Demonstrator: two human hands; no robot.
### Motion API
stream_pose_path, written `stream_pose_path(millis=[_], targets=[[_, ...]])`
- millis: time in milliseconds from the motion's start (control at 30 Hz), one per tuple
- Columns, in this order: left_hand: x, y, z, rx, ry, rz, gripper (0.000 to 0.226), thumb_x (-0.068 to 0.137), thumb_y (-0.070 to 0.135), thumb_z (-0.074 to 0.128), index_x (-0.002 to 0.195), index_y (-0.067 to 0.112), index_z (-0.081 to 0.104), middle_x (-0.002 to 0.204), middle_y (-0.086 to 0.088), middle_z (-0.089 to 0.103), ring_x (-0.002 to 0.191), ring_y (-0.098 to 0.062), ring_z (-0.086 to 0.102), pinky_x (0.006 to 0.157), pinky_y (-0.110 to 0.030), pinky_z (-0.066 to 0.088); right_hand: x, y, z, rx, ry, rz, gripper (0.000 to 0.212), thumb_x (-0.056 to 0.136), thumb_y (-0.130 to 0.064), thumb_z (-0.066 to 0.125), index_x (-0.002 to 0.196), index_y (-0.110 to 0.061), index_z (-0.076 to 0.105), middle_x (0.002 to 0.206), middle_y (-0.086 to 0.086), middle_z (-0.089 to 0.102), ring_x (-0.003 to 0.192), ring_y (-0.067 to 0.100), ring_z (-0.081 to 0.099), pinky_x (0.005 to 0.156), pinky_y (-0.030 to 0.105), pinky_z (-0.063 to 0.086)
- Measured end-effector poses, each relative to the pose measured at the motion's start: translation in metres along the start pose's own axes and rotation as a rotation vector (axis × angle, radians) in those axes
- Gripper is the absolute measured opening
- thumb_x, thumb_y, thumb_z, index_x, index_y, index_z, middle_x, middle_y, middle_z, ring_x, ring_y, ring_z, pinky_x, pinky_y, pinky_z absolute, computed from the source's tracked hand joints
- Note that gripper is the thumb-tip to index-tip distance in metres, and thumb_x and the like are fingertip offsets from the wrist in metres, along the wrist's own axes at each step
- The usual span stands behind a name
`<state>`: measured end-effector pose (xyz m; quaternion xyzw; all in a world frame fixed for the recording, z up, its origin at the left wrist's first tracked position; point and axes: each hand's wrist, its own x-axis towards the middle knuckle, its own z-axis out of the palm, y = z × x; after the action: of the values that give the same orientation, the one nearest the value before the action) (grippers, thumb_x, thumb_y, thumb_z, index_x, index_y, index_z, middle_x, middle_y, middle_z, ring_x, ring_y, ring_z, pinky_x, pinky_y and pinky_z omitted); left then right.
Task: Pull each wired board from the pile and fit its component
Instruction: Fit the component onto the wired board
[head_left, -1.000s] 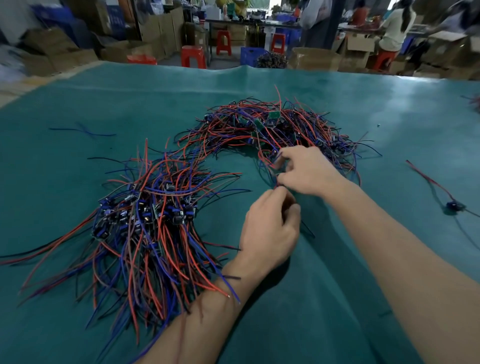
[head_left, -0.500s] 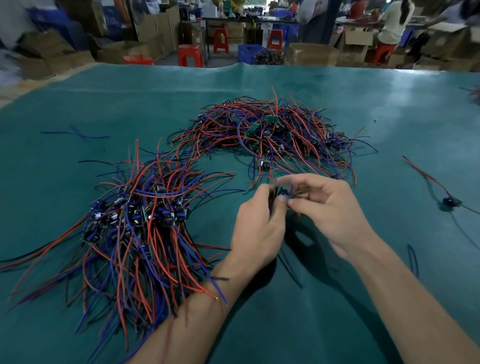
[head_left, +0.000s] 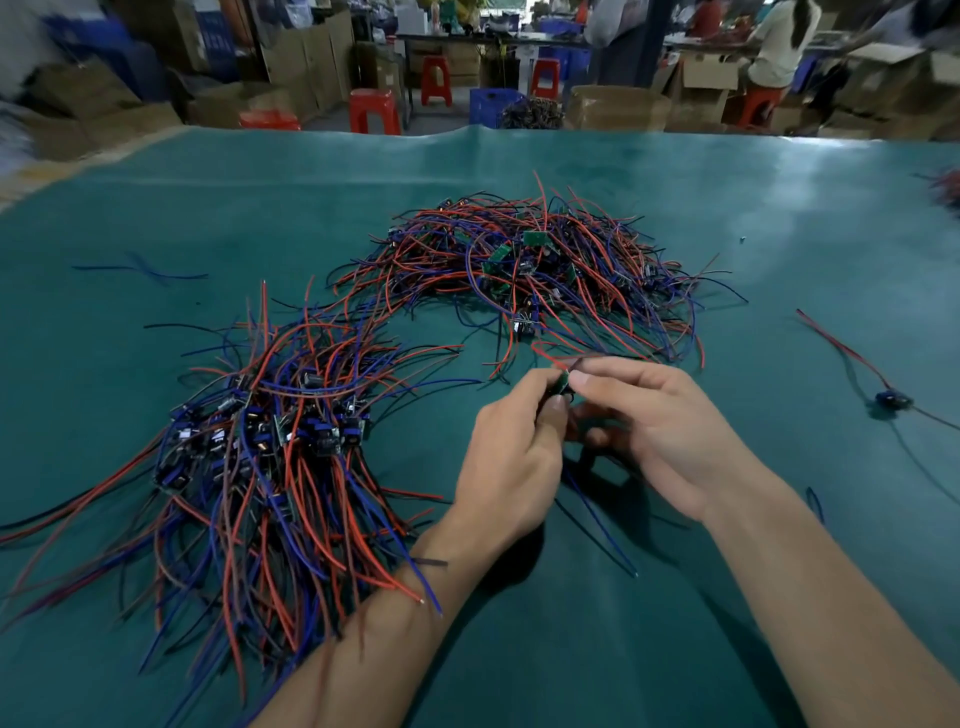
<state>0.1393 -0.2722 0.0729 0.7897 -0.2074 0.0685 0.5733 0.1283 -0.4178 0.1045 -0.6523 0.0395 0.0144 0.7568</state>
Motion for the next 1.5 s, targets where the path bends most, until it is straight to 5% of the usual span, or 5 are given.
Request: stream_pose_path(millis=[167,533,733,967,1500], targets=[[0.002,0.000,0.002,0.045,0.018,0.004,0.019,0.102,0.015,0.054,0.116,0.015,0.068,0.085,0.001,0.070,0.080,-0.018,0.061,0.076,-0.032,0.047,-0.001,-0.001,-0.001,0.048,0.024,-0.133,0.019,0.066,-0.018,0.079,0.086,-0.015,0.078,0.094,0.007,0.075,0.088,0.017,0.066,0.072,0.027,0.048],[0.001,0.001,0.003,0.047,0.027,0.026,0.013,0.095,0.025,0.062,0.103,0.019,0.071,0.070,-0.002,0.069,0.066,-0.019,0.062,0.068,-0.035,0.052,0.000,-0.005,0.001,0.167,0.235,-0.135,0.016,0.064,-0.018,0.081,0.073,-0.015,0.068,0.065,0.001,0.067,0.050,0.010,0.055,0.049,0.018,0.047],[0.001,0.002,0.002,-0.087,0.030,-0.052,0.027,0.092,0.043,0.057,0.090,0.019,0.069,0.072,0.000,0.071,0.068,-0.022,0.066,0.067,-0.040,0.055,-0.001,-0.001,0.000,0.177,0.119,-0.142,0.023,0.061,-0.021,0.085,0.078,-0.011,0.074,0.076,0.008,0.072,0.066,0.015,0.067,0.064,0.023,0.057],[0.004,-0.001,0.003,-0.158,-0.033,-0.085,0.002,0.091,0.015,0.068,0.090,0.015,0.068,0.075,-0.001,0.070,0.067,-0.017,0.059,0.072,-0.044,0.054,0.000,-0.005,-0.007,0.143,0.078,-0.083,0.020,0.058,-0.020,0.087,0.074,-0.013,0.079,0.074,0.008,0.071,0.060,0.016,0.066,0.060,0.026,0.058],[0.004,-0.004,0.006,-0.174,-0.040,-0.144,0.021,0.101,0.011,0.053,0.084,0.021,0.059,0.054,0.006,0.056,0.050,-0.012,0.046,0.053,-0.027,0.041,0.008,-0.012,-0.040,0.280,0.758,-0.278,0.019,0.094,-0.017,0.072,0.076,-0.016,0.065,0.066,-0.001,0.063,0.051,0.011,0.050,0.048,0.022,0.039]])
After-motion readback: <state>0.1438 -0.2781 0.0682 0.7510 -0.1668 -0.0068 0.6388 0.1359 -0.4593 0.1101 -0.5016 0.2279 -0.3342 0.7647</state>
